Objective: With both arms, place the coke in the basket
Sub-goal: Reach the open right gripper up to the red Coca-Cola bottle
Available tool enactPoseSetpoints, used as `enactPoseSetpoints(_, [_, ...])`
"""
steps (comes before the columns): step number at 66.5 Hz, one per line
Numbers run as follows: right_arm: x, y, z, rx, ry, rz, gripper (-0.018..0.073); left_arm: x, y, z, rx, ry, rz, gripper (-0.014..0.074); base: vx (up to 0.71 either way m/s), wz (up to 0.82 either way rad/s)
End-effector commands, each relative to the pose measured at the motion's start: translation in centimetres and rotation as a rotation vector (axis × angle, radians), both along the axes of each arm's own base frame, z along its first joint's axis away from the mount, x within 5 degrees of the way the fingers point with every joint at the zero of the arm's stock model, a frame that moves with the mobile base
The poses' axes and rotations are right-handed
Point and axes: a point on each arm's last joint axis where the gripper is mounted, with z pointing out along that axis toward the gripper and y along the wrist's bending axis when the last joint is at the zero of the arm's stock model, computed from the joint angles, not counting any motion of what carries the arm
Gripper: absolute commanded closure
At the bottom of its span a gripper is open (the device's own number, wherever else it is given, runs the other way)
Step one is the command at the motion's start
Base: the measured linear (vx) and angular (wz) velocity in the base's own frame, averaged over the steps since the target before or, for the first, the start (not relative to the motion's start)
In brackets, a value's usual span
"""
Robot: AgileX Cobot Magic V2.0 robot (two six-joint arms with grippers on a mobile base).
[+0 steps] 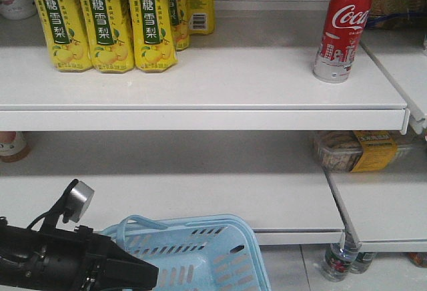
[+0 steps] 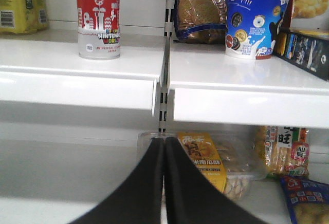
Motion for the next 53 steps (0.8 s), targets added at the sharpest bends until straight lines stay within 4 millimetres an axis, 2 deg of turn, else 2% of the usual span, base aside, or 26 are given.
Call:
enactPoseSetpoints(1, [1.0, -0.1, 3.1, -0.005, -0.076, -0.008, 0.0569, 0.3, -0.4, 1.9, -0.11, -0.042, 0.01, 0.0603, 0.0, 0.0])
enactPoseSetpoints(11, [2.7, 0.0, 4.2, -0.001, -0.037, -0.008, 0.0569, 0.3, -0.4, 1.9, -0.11, -0.042, 0.01, 0.0603, 0.0, 0.0])
enactPoseSetpoints(22, [4.0, 0.0, 3.7, 0.018, 0.006, -0.01, 0.0569, 0.3, -0.4, 1.9, -0.11, -0.042, 0.01, 0.0603, 0.0, 0.0])
enactPoseSetpoints(53, [4.3, 0.0, 3.7, 0.019, -0.003, -0.011, 0.0535, 0.3, -0.4, 1.9, -0.11, -0.042, 0.01, 0.0603, 0.0, 0.0])
